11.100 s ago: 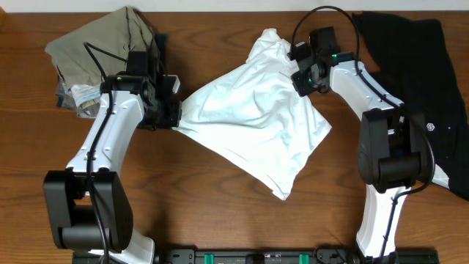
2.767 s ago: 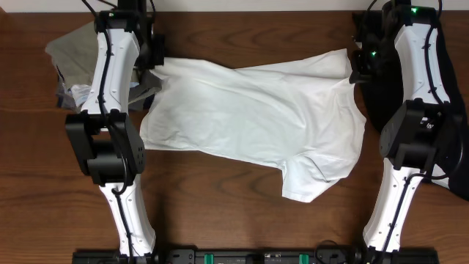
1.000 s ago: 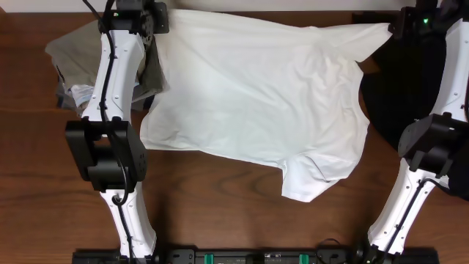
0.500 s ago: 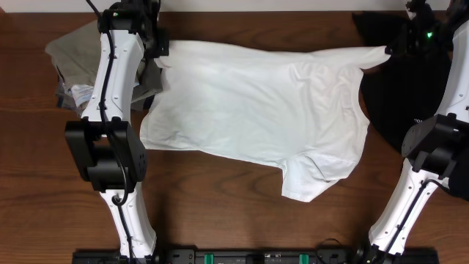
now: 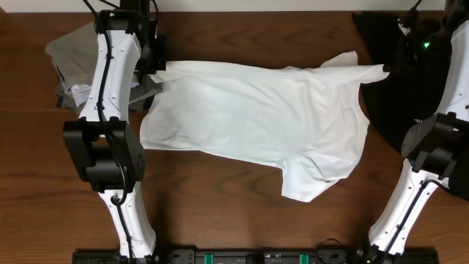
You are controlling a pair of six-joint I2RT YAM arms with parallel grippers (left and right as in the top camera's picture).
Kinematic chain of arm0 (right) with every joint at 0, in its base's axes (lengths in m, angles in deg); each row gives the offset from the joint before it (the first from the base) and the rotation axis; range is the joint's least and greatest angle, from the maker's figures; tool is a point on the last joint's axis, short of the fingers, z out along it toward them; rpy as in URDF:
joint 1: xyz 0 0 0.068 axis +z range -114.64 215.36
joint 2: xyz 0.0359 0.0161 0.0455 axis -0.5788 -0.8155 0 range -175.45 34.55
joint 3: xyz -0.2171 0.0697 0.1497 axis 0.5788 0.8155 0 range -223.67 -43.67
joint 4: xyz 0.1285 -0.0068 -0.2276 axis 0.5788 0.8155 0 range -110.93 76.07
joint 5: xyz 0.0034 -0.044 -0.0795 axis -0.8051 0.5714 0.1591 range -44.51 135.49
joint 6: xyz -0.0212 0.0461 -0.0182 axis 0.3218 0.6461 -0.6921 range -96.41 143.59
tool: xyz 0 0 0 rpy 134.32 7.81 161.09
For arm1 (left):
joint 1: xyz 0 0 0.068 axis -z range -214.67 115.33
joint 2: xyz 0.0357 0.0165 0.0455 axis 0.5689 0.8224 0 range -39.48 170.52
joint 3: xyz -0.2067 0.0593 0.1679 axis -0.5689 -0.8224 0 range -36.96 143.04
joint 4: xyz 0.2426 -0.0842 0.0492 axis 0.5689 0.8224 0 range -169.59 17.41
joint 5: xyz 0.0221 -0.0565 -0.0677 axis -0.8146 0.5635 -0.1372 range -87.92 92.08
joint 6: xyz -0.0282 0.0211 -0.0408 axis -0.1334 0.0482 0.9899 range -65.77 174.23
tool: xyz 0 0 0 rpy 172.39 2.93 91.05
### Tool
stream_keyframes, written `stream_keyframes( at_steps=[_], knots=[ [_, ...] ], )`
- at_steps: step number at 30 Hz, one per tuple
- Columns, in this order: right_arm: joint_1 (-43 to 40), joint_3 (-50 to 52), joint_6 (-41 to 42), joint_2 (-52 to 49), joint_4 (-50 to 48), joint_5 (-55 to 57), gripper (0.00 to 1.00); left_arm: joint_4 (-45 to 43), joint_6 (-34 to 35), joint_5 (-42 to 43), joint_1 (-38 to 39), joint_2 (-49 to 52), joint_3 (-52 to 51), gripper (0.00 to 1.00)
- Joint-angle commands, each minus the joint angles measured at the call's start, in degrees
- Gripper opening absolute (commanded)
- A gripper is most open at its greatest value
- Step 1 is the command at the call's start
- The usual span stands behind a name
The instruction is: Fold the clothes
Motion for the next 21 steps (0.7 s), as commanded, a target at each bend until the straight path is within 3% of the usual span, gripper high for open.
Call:
stream_keyframes(
  at_steps=[1, 14, 15, 18, 21],
  knots=[
    [2.58, 4.44, -2.64, 1.55, -0.02, 1.01, 0.01, 0.50, -0.37, -1.27, -0.46, -1.90, -1.81, 0.06],
    [5.27, 18.49, -2.78, 1.55, -4.52, 3.56, 0.02, 0.50, -0.39, -1.29, -0.46, -1.88, -6.93, 0.08],
    [5.27, 18.91, -2.80, 1.55, -4.52, 3.61, 0.08, 0.50, -0.39, -1.29, -0.46, -1.88, -7.41, 0.16],
    [5.27, 19.37, -2.80, 1.55, -4.50, 4.00, 0.43, 0.50, -0.39, -1.31, -0.46, -1.88, -8.04, 0.43],
    [5.29, 19.23, -2.78, 1.55, -4.96, 3.93, 0.51, 0.24, -0.37, -1.31, -0.46, -1.88, -8.04, 0.54]
  ],
)
